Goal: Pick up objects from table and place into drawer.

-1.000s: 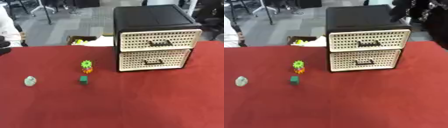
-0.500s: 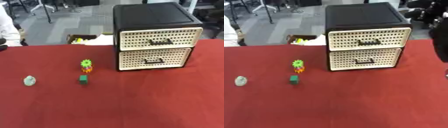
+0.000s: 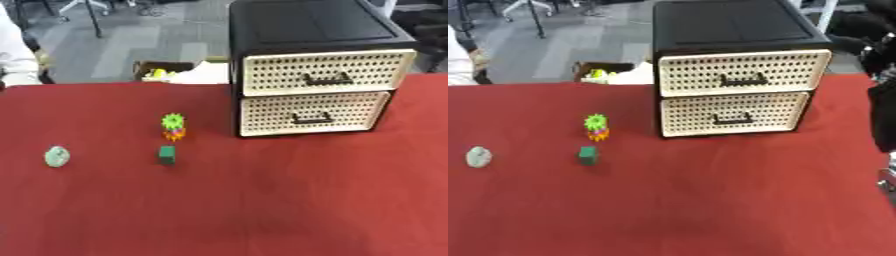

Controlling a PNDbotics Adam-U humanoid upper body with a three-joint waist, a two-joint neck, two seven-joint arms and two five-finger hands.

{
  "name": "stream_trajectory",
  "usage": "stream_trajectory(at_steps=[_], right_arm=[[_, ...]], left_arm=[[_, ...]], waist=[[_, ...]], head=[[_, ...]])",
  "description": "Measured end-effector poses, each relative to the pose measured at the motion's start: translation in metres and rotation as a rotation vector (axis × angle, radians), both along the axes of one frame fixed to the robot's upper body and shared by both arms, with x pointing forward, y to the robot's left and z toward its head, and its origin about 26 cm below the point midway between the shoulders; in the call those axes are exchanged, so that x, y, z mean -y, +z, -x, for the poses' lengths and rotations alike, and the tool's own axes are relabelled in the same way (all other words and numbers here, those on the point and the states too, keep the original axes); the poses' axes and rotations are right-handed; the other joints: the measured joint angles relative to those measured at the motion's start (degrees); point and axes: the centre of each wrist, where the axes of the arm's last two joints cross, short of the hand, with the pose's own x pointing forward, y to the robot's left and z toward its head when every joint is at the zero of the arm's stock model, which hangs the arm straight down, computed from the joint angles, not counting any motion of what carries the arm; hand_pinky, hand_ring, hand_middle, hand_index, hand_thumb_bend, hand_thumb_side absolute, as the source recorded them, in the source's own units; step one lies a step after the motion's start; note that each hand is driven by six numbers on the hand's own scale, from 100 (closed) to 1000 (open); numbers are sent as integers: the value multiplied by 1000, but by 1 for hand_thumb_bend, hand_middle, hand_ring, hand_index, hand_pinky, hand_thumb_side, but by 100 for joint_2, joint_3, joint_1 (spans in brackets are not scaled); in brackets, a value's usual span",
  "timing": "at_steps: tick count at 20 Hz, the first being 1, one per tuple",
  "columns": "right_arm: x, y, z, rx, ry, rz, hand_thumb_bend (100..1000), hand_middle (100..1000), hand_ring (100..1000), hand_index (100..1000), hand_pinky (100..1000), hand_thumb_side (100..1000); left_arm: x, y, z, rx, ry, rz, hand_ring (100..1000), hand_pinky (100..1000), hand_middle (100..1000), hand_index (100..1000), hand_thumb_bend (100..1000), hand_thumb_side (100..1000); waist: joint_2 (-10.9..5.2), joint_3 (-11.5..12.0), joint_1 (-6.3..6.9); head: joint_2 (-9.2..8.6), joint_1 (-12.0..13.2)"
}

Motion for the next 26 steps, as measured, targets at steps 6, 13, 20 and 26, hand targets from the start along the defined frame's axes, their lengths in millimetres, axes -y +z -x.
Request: stream_trajectory(at_steps=[6, 13, 20, 26], right_arm=[[-7, -14, 1, -11, -60, -31, 100, 789, 815, 853, 741, 1000], [-8, -19, 1, 21, -91, -113, 100, 713, 733, 804, 641, 943], [-8, -26, 3, 62, -86, -150, 100, 703, 717, 816, 630, 913], [-8, -27, 3, 68, -87, -160, 100, 701, 714, 813, 629, 904]], left_arm=[[-3, -1, 0, 42, 16, -4, 802, 848, 771, 888, 100, 1000], [-8, -5, 2, 83, 20, -16, 842, 869, 781, 884, 100, 981], [-11, -7, 3, 124, 14, -2, 866, 873, 795, 886, 100, 962], [-12, -8, 3, 139, 6, 2, 867, 873, 796, 885, 100, 961]], waist=[[79, -2, 6], [147, -26, 20], [200, -23, 39], [246, -23, 52]], head=[[-46, 8], [-45, 76], [-41, 156], [-41, 190]])
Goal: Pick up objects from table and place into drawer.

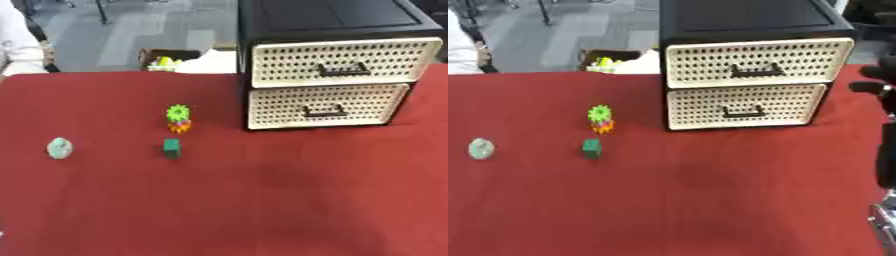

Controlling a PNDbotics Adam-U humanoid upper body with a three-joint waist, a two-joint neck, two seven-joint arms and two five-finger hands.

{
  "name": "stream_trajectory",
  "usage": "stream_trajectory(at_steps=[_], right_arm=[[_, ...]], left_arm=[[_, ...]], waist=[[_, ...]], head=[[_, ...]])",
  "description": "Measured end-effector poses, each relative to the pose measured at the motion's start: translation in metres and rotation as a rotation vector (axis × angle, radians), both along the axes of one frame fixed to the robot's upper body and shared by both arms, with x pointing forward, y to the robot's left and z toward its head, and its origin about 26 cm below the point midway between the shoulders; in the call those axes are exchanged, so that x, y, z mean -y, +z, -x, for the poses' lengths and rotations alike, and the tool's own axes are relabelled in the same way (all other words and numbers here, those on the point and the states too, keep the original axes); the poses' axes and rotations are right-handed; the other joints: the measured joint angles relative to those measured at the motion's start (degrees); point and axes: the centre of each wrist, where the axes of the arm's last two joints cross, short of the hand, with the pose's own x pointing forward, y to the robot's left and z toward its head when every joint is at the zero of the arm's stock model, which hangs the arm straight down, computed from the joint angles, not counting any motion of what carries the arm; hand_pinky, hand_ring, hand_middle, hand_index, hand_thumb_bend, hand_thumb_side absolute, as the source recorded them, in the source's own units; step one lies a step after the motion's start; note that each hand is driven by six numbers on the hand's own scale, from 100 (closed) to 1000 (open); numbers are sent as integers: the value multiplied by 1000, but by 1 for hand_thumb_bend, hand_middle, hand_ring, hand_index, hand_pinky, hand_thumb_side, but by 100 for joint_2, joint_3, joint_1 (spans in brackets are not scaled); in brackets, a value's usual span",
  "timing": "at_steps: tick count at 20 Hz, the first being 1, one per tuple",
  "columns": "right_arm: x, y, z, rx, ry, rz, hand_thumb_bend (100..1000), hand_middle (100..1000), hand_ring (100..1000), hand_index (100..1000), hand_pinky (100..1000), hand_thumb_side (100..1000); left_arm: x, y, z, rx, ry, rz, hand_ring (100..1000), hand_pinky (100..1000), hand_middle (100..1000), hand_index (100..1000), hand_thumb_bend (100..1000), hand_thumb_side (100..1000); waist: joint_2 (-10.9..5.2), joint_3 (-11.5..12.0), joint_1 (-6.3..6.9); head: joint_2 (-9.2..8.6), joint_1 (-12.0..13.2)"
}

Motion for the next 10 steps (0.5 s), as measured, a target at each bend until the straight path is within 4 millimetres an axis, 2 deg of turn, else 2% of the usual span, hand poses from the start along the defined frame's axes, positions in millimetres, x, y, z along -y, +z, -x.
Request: stream_trajectory(at_steps=[10], right_arm=[[0, -1, 0, -17, -13, -16, 100, 696, 706, 808, 620, 884]], left_arm=[[0, -1, 0, -2, 1, 8, 863, 870, 795, 884, 100, 955]], waist=[[5, -1, 14]], head=[[1, 21]])
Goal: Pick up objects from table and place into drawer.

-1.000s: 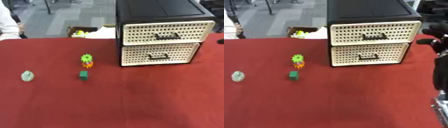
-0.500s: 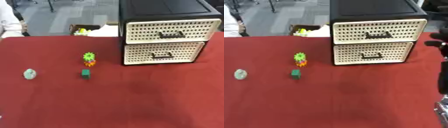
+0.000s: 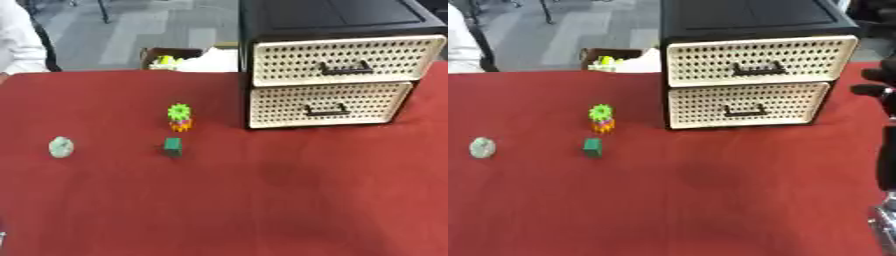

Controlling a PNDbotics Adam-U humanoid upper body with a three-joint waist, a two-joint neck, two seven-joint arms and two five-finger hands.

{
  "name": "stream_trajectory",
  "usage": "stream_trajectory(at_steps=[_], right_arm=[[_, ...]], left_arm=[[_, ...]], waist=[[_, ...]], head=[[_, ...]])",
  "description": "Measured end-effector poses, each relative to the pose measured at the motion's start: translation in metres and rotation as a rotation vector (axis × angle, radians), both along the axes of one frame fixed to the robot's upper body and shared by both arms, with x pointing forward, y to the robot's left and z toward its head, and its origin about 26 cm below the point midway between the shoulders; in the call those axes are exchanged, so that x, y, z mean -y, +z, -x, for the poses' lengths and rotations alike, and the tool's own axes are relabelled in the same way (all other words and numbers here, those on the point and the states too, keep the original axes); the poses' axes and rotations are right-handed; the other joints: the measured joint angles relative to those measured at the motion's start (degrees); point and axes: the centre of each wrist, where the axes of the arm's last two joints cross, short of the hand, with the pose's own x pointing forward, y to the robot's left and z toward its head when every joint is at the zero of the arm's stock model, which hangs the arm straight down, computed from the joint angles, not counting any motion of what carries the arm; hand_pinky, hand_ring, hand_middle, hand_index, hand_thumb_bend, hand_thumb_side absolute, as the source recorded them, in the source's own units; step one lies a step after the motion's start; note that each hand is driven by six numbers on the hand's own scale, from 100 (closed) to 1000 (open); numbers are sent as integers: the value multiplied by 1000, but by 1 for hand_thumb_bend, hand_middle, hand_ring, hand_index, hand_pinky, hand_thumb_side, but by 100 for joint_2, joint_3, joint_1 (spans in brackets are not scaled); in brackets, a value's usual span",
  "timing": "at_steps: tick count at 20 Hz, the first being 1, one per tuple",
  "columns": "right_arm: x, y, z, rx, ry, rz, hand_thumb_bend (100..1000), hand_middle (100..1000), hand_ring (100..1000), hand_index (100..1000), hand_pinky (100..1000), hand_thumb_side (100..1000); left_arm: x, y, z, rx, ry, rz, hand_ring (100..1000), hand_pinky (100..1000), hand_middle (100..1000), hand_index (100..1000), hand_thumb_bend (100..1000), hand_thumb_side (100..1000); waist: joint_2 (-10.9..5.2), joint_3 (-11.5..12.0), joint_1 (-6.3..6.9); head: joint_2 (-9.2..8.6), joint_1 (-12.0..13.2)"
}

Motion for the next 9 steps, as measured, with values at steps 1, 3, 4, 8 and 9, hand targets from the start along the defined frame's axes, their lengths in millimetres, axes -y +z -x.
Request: stream_trajectory(at_steps=[1, 3, 4, 8, 9], right_arm=[[0, 0, 0, -1, -2, -1, 100, 696, 705, 807, 620, 882], [1, 1, 0, -2, -3, -2, 100, 696, 704, 807, 619, 881], [1, 1, 0, -2, -3, -3, 100, 696, 704, 807, 619, 876], [0, 2, -1, 1, 0, -6, 100, 693, 700, 805, 605, 870], [0, 2, -1, 2, 2, -7, 100, 693, 699, 805, 604, 866]], left_arm=[[0, 0, 0, 0, 0, 0, 862, 870, 794, 883, 100, 955], [0, 0, 0, 0, 0, 0, 857, 867, 793, 882, 100, 955], [0, 0, 0, 0, 0, 0, 856, 867, 793, 882, 100, 956], [0, 0, 0, -2, 0, 0, 849, 863, 791, 880, 100, 957], [0, 0, 0, -3, 0, -1, 848, 862, 791, 880, 100, 957]], waist=[[-1, 1, 0], [-5, 4, 1], [-10, 5, 1], [-14, 8, 1], [-14, 9, 1]], head=[[1, 7], [6, 27], [17, 37], [145, 67], [187, 71]])
